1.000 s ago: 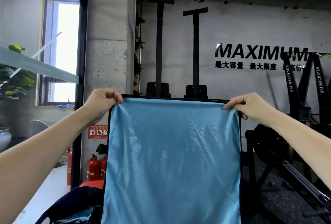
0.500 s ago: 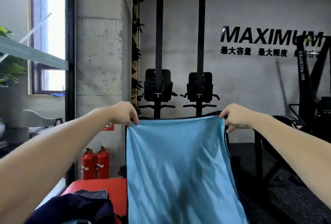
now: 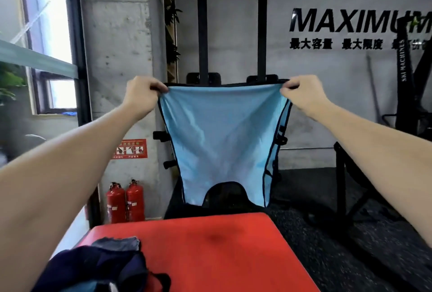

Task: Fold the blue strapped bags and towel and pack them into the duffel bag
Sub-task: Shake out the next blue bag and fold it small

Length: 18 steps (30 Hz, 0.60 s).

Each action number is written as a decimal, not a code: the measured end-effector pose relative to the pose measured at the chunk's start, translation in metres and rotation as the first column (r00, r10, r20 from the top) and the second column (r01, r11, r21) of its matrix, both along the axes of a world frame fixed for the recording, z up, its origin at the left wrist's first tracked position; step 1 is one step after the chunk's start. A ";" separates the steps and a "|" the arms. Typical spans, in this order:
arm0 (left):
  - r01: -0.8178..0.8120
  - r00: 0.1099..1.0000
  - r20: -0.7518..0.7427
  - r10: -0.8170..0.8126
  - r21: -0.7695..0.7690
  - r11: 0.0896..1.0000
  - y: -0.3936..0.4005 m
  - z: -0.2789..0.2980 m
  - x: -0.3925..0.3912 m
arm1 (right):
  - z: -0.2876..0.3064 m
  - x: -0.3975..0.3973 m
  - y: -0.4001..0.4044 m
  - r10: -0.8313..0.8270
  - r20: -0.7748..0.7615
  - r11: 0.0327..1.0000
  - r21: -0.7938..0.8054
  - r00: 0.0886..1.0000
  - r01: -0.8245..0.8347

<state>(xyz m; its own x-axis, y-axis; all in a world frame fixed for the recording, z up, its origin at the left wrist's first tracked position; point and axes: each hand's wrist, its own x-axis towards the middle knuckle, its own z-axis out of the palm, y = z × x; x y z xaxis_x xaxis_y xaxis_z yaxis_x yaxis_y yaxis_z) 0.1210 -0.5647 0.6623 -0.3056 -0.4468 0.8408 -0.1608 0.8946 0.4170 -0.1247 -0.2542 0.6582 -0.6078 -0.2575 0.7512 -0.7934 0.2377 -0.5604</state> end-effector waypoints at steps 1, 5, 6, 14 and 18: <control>0.017 1.000 0.015 -0.017 0.022 1.000 0.004 -0.015 0.004 | -0.015 0.003 0.004 0.017 0.028 1.000 0.007 0.999 -0.017; 0.082 0.991 0.096 -0.095 0.130 0.988 0.023 -0.096 0.028 | -0.093 0.019 0.024 0.070 0.142 0.993 0.081 0.987 -0.082; 0.100 0.984 0.131 -0.118 0.137 0.985 0.031 -0.120 0.037 | -0.117 0.027 0.031 0.083 0.167 0.988 0.113 0.982 -0.103; 0.173 0.936 0.240 -0.256 0.319 0.932 0.119 -0.325 0.140 | -0.309 0.128 0.121 0.151 0.368 0.914 0.301 0.917 -0.271; 0.155 0.938 0.211 -0.275 0.456 0.877 0.167 -0.390 0.187 | -0.373 0.162 0.172 0.113 0.446 0.917 0.298 0.888 -0.266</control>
<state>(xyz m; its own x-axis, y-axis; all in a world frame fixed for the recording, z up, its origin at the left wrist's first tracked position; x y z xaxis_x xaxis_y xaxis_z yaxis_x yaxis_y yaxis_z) 0.3075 -0.3979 0.2727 -0.6170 -0.6396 0.4585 -0.1422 0.6637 0.7344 0.0377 -0.0818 0.2854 -0.7533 -0.5921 0.2865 -0.5573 0.3432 -0.7561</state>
